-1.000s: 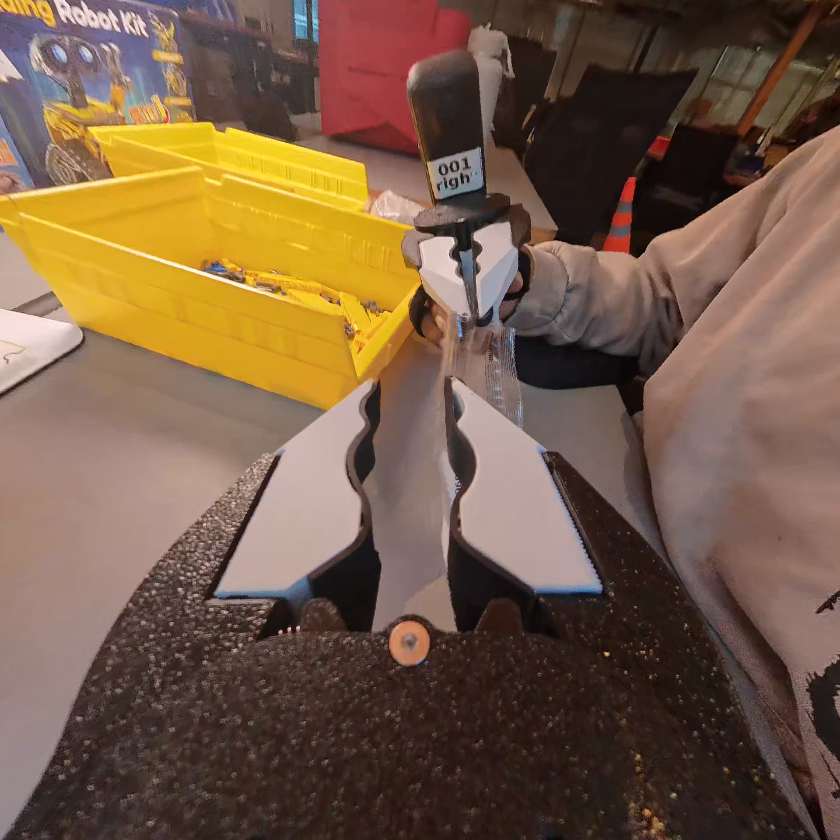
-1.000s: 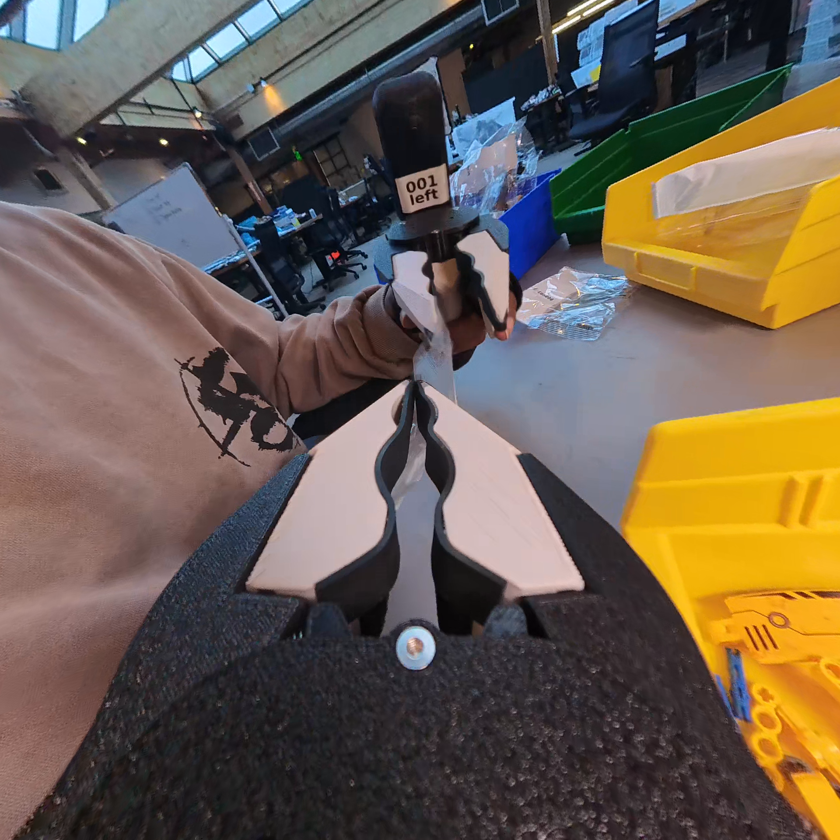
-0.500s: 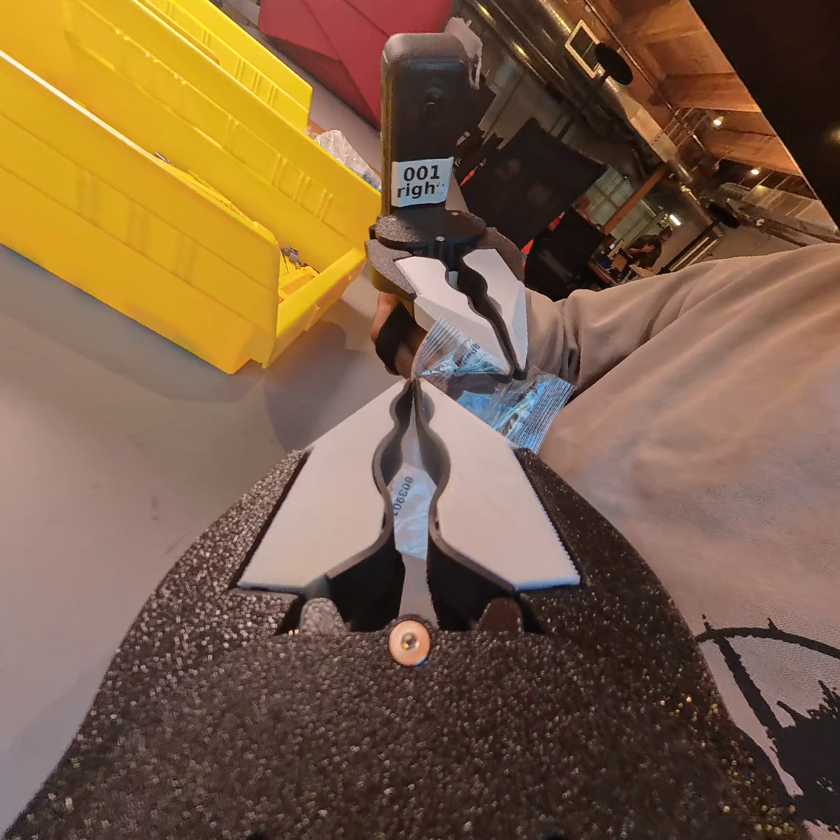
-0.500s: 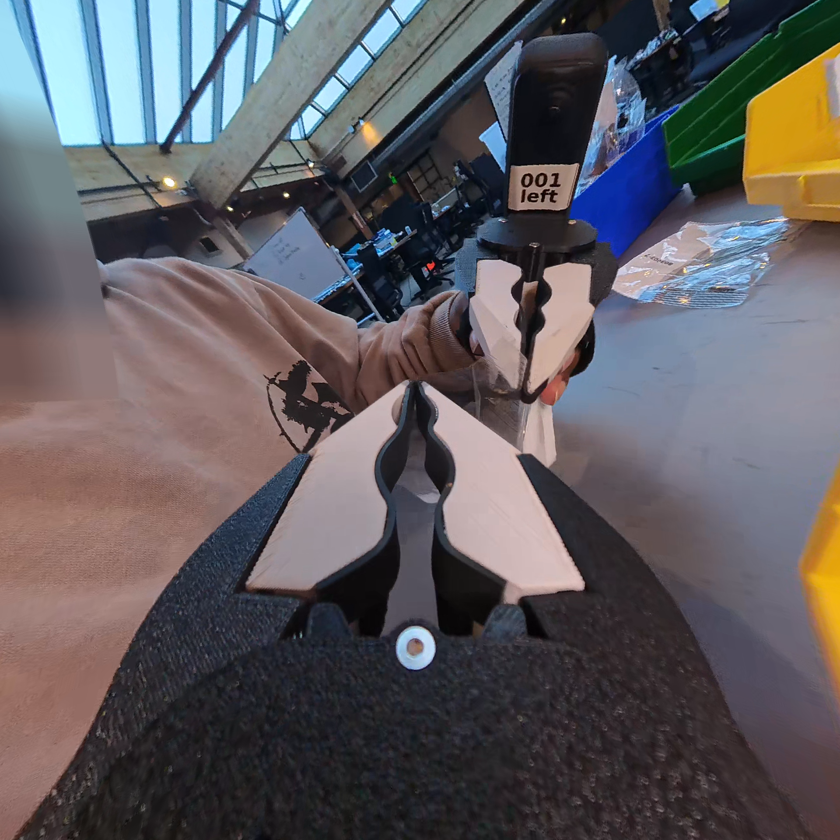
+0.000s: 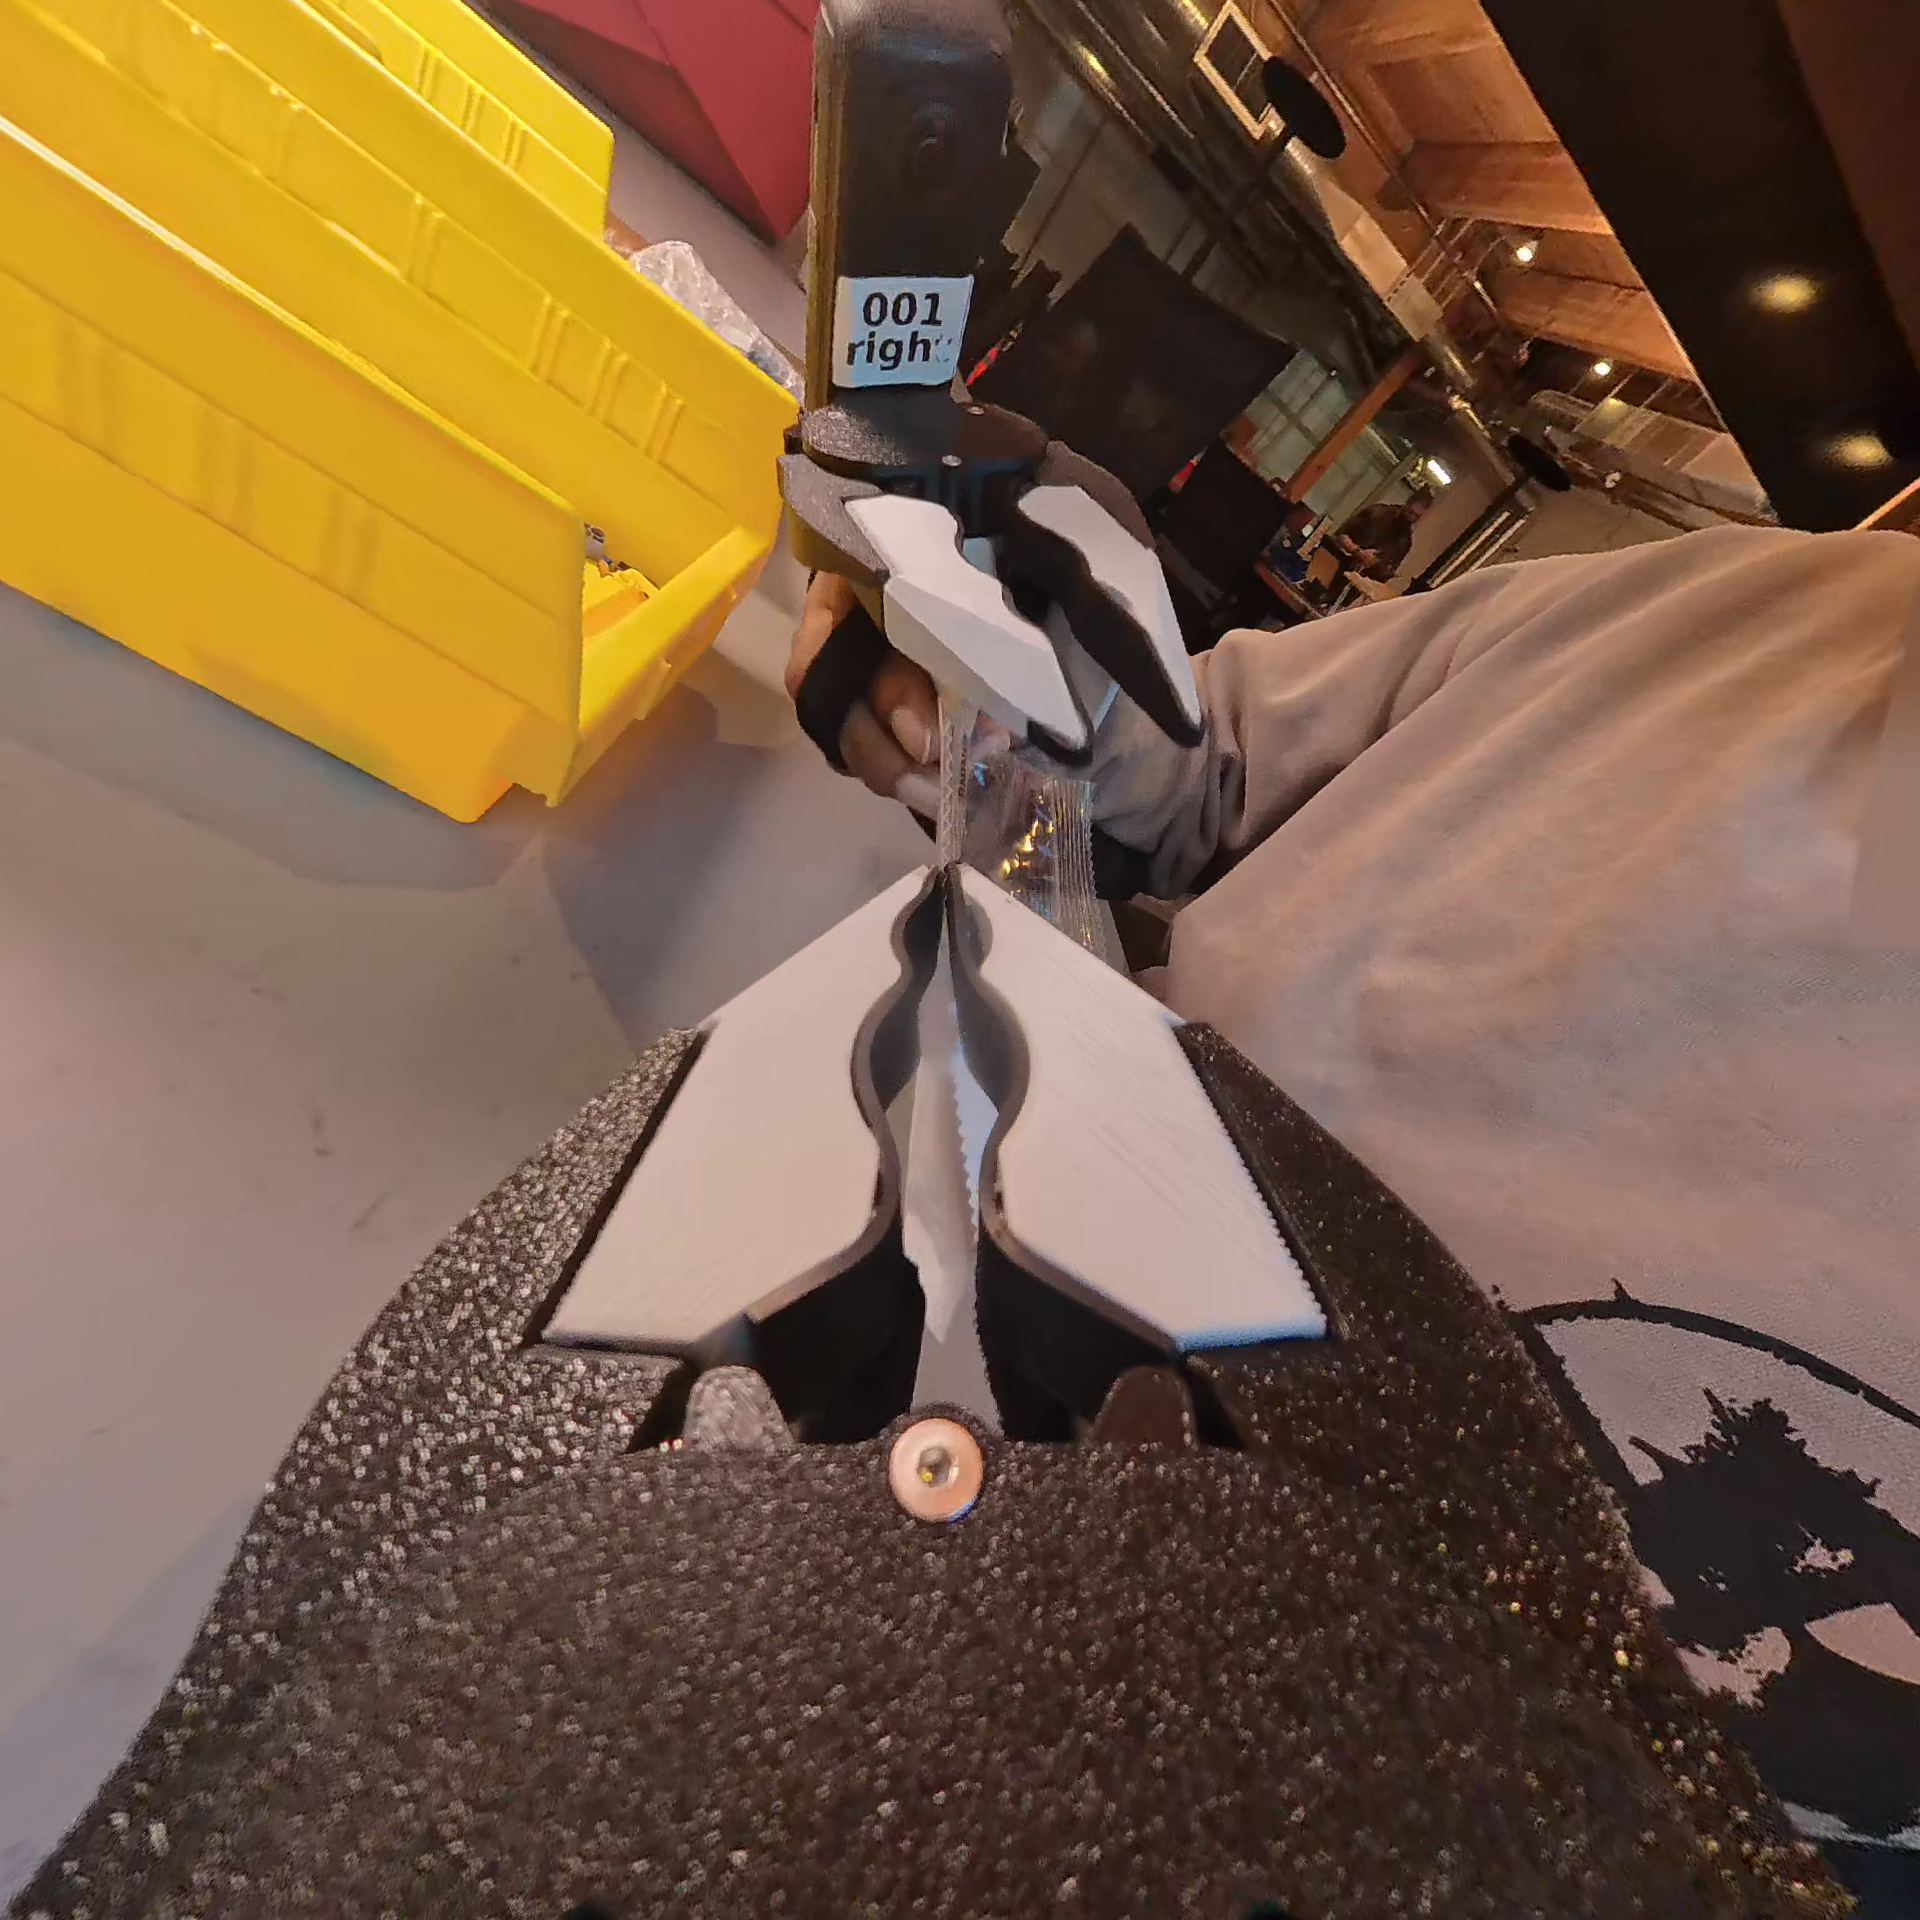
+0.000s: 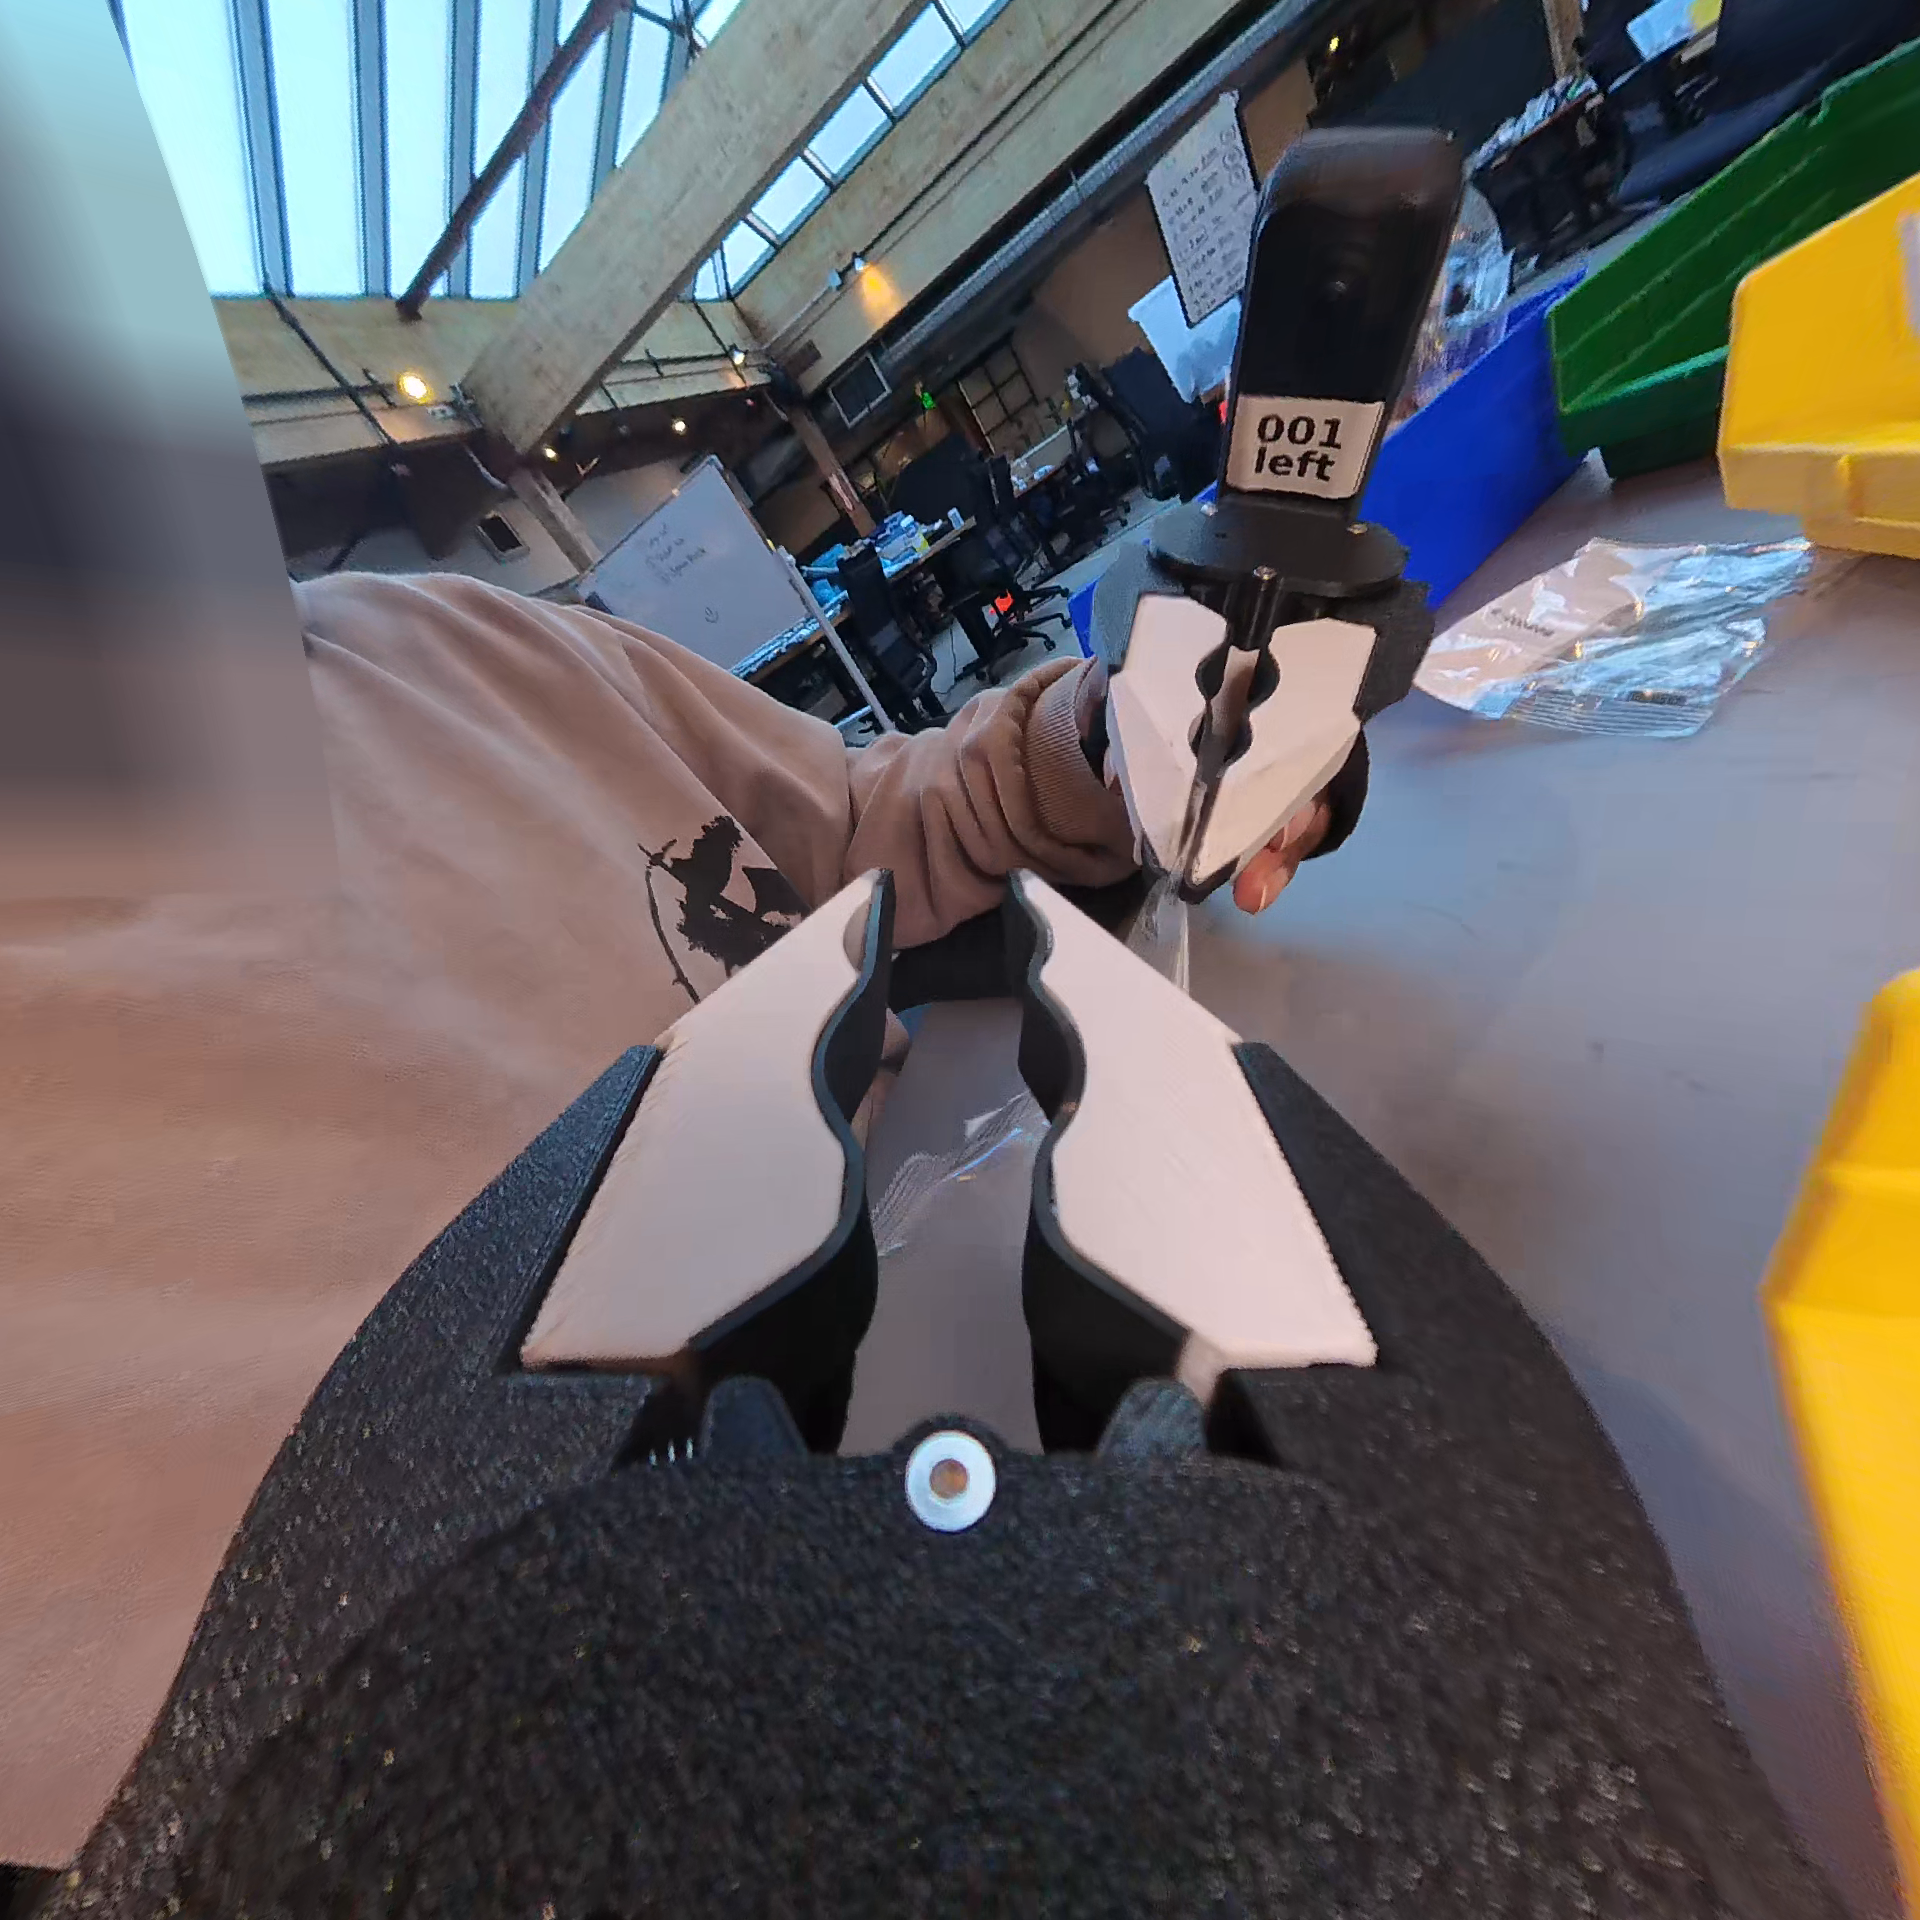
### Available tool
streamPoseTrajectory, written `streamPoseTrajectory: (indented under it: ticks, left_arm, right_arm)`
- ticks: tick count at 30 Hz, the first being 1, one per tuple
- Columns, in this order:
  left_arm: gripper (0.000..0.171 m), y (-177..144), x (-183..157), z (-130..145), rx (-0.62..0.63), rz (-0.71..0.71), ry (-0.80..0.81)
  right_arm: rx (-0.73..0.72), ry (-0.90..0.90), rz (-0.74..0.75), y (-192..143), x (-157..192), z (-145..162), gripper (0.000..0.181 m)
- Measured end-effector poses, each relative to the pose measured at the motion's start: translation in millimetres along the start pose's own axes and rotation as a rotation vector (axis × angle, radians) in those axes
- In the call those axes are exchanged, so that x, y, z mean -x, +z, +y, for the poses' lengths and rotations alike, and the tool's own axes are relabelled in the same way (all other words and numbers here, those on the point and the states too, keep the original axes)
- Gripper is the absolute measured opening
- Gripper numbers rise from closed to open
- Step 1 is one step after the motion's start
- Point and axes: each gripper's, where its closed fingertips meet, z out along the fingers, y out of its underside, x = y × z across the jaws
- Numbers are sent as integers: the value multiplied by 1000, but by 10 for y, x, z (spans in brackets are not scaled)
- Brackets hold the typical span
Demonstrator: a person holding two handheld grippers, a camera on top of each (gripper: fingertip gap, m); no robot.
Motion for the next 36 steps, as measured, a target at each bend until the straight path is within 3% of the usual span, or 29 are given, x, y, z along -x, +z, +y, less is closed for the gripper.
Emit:
streamPoseTrajectory:
  ticks: [4, 8, 14, 23, 26, 32, 36]
  left_arm:
    - [0, -43, -34, -14, 1, 13, 7]
    - [0, -46, -38, -5, 4, 21, 2]
    - [0, -56, -38, -10, -1, 28, -6]
    - [0, -61, -38, -13, -8, 42, -23]
    - [0, -50, -43, -16, -13, 49, -28]
    - [0, 20, -78, 10, -12, 82, -29]
    - [0, 68, -114, 85, 26, 112, -37]
  right_arm:
    - [-109, -126, 113, -199, -71, -270, 3]
    - [47, -353, 311, -241, -254, -136, 0]
    - [164, -448, 343, -144, -282, 38, 0]
    - [247, -413, 256, -79, -209, 235, 1]
    - [290, -354, 183, -22, -137, 362, 14]
    - [243, -209, 7, 54, 79, 398, 30]
    - [313, -238, 28, 71, 42, 513, 35]
